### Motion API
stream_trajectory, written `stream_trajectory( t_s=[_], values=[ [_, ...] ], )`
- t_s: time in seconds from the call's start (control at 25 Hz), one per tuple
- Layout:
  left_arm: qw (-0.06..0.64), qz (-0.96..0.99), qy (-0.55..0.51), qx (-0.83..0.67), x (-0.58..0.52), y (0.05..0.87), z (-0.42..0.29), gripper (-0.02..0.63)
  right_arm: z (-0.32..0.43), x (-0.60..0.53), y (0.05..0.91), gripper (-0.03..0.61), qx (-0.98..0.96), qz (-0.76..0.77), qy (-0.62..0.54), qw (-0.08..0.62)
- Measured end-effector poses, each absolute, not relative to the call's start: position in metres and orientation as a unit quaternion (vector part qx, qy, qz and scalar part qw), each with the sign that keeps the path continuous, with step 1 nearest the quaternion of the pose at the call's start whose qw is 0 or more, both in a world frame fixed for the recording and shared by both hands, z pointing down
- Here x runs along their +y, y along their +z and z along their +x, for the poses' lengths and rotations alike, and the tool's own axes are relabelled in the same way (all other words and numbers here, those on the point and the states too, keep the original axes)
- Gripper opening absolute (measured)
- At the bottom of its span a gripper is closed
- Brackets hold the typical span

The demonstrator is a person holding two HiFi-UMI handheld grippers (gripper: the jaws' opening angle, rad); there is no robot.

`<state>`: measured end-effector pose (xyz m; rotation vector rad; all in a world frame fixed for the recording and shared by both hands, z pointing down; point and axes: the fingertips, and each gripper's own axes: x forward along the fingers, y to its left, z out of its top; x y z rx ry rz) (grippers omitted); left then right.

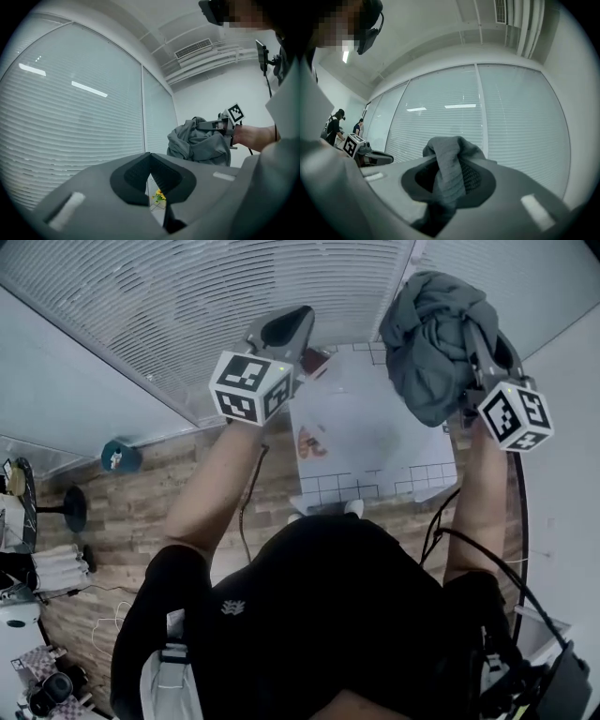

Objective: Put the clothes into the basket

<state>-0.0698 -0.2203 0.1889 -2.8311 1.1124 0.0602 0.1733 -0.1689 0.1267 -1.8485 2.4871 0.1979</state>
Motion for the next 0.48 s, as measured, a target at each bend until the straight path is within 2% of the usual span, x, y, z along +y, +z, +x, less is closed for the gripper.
stream_trajectory(
  t_s=[0.48],
  values=[
    [0.021,-0.931,0.023,0.365,-0.253,0.147,-0.093,0.005,0.136,-0.172,0.083,0.069,0.811,-0.579,0.060,0.059]
  ],
)
